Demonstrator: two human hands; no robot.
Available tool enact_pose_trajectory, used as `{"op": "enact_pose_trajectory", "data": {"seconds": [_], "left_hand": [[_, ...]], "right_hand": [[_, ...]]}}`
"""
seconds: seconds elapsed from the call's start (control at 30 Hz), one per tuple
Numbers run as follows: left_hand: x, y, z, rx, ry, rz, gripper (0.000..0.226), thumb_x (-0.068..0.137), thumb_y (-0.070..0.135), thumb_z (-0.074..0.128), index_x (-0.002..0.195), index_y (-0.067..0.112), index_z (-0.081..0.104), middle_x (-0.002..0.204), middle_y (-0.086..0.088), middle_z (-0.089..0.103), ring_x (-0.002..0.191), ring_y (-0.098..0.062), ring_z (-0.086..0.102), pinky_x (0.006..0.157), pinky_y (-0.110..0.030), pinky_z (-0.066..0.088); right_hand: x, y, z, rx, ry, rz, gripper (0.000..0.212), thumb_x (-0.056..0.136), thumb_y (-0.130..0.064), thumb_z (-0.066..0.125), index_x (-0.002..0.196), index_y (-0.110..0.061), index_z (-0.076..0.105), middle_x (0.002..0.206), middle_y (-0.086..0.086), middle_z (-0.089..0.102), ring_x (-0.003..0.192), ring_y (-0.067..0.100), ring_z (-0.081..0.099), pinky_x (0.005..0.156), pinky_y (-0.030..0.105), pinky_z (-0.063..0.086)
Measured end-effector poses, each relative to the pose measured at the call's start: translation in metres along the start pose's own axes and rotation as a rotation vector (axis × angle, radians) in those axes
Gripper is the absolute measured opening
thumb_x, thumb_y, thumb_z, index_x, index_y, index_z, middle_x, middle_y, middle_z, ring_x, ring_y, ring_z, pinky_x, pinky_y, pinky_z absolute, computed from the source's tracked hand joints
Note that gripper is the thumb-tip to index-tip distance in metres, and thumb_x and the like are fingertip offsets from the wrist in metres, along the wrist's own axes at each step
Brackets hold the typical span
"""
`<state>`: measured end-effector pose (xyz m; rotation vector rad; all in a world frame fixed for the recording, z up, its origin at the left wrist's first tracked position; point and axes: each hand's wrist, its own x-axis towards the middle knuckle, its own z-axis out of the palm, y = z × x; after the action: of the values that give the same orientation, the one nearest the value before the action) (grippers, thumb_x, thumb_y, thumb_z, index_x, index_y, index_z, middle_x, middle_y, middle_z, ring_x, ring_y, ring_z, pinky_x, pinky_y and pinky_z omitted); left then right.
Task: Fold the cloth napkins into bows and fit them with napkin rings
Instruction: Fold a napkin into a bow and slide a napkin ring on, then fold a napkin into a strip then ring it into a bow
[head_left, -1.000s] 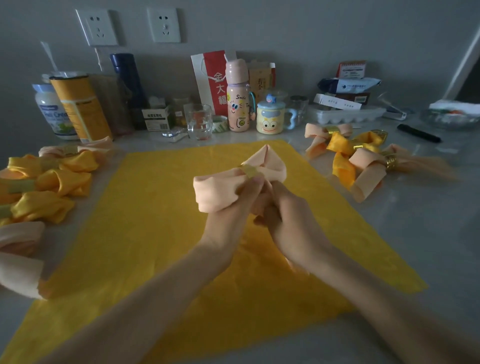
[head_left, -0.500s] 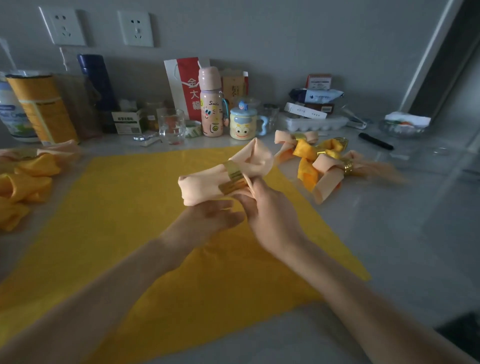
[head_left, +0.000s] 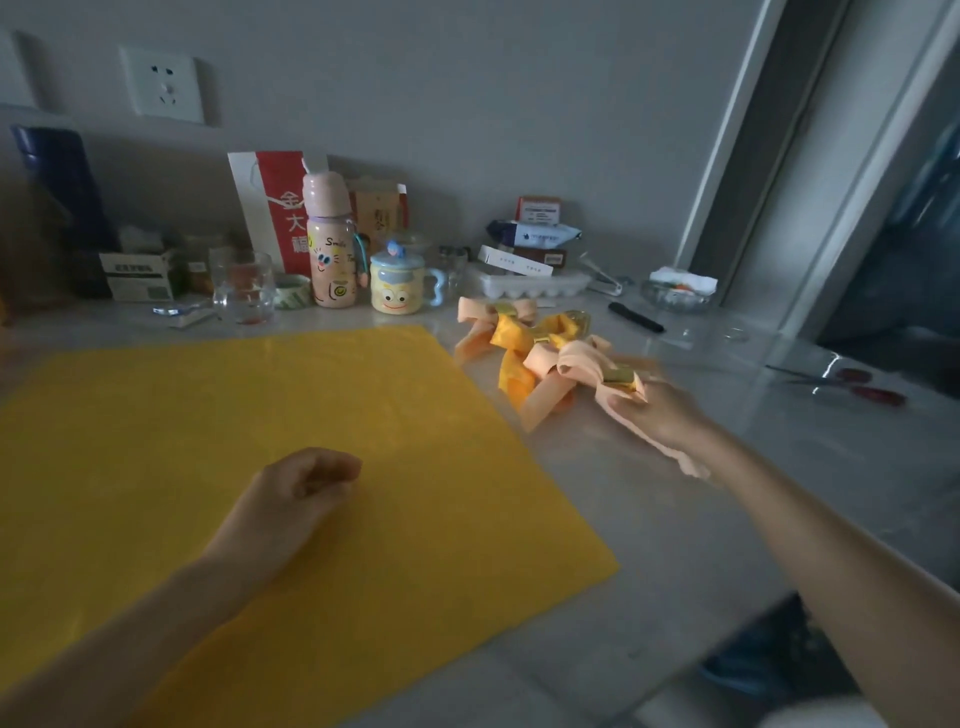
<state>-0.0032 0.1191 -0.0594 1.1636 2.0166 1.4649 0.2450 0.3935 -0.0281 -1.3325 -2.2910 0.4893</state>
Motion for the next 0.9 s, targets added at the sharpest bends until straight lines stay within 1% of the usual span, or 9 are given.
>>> {"op": "enact_pose_trajectory", "data": {"seconds": [0.1, 0.2, 0.37, 0.43, 0.53, 0.63, 0.7, 0.8, 0.9], "left_hand": [[0.0, 0.002, 0.0, -0.005, -0.023, -0.015, 0.019, 0.086, 0.0, 0.061, 0.089, 0.018, 0.067, 0.093, 0.005, 0.067, 0.087, -0.003, 0.058, 0.071, -0.006, 0.042], [0.003, 0.002, -0.002, 0.011, -0.042, -0.034, 0.022, 0.085, 0.0, 0.062, 0.085, 0.022, 0.067, 0.092, 0.005, 0.067, 0.086, -0.004, 0.058, 0.072, -0.008, 0.041], [0.001, 0.004, -0.001, 0.062, -0.044, -0.005, 0.028, 0.086, 0.0, 0.06, 0.082, 0.027, 0.063, 0.091, 0.009, 0.064, 0.086, -0.003, 0.057, 0.068, -0.002, 0.04], [-0.005, 0.006, 0.002, 0.173, -0.056, 0.072, 0.026, 0.088, 0.006, 0.06, 0.088, 0.032, 0.06, 0.097, 0.013, 0.06, 0.095, -0.007, 0.057, 0.075, -0.01, 0.041], [-0.017, 0.013, 0.009, 0.439, -0.137, 0.144, 0.033, 0.089, 0.036, 0.056, 0.121, 0.031, 0.052, 0.123, 0.012, 0.049, 0.126, -0.013, 0.041, 0.098, -0.023, 0.031], [-0.031, 0.022, 0.023, 0.643, -0.248, 0.213, 0.101, 0.062, 0.092, 0.011, 0.142, 0.035, 0.028, 0.147, 0.022, 0.02, 0.139, 0.003, 0.01, 0.116, -0.025, 0.01], [-0.044, 0.026, 0.034, 0.767, -0.308, 0.251, 0.124, 0.037, 0.094, -0.022, 0.145, 0.041, 0.012, 0.141, 0.029, -0.002, 0.132, 0.011, -0.009, 0.115, -0.024, -0.005], [-0.055, 0.028, 0.045, 0.88, -0.387, 0.27, 0.121, 0.027, 0.087, -0.036, 0.139, 0.045, -0.014, 0.137, 0.028, -0.019, 0.127, 0.01, -0.022, 0.113, -0.03, -0.012], [-0.055, 0.022, 0.046, 0.913, -0.443, 0.258, 0.131, 0.024, 0.087, -0.036, 0.145, 0.043, -0.007, 0.143, 0.025, -0.018, 0.127, 0.007, -0.023, 0.111, -0.027, -0.013]], "right_hand": [[0.007, -0.002, -0.006, 0.173, -0.18, 0.111, 0.045, 0.086, -0.044, 0.061, 0.127, -0.025, 0.053, 0.127, -0.005, 0.054, 0.115, 0.02, 0.053, 0.095, 0.031, 0.042], [0.014, 0.0, -0.024, 0.112, -0.212, 0.266, 0.048, 0.093, -0.05, 0.046, 0.126, -0.016, 0.053, 0.122, 0.007, 0.057, 0.109, 0.026, 0.055, 0.093, 0.033, 0.042], [0.012, 0.026, -0.038, -0.165, -0.1, 0.191, 0.016, 0.088, -0.011, 0.059, 0.072, -0.011, 0.062, 0.092, 0.012, 0.063, 0.09, 0.025, 0.058, 0.06, 0.025, 0.036], [0.006, 0.033, -0.036, -0.042, 0.031, 0.177, 0.011, 0.084, 0.0, 0.06, 0.084, -0.007, 0.068, 0.096, 0.01, 0.067, 0.096, 0.023, 0.06, 0.069, 0.027, 0.042], [0.003, 0.038, -0.034, 0.131, 0.389, 0.17, 0.024, 0.085, 0.006, 0.052, 0.094, -0.009, 0.069, 0.104, 0.013, 0.069, 0.103, 0.027, 0.062, 0.089, 0.03, 0.044], [-0.006, 0.024, -0.038, 0.255, 0.565, 0.114, 0.019, 0.087, 0.004, 0.053, 0.096, 0.0, 0.069, 0.104, 0.016, 0.069, 0.1, 0.028, 0.062, 0.075, 0.014, 0.04], [-0.013, 0.005, -0.037, 0.327, 0.534, 0.03, 0.017, 0.087, 0.005, 0.054, 0.096, 0.004, 0.068, 0.101, 0.016, 0.068, 0.091, 0.023, 0.061, 0.065, 0.005, 0.037], [-0.027, -0.027, -0.021, 0.422, 0.33, -0.098, 0.014, 0.086, 0.005, 0.056, 0.092, -0.002, 0.067, 0.096, 0.007, 0.064, 0.077, 0.006, 0.055, 0.068, 0.005, 0.04], [-0.045, -0.053, -0.002, 0.328, 0.061, -0.269, 0.014, 0.086, -0.004, 0.061, 0.086, -0.017, 0.068, 0.09, -0.007, 0.064, 0.079, 0.0, 0.056, 0.073, 0.013, 0.042]]}}
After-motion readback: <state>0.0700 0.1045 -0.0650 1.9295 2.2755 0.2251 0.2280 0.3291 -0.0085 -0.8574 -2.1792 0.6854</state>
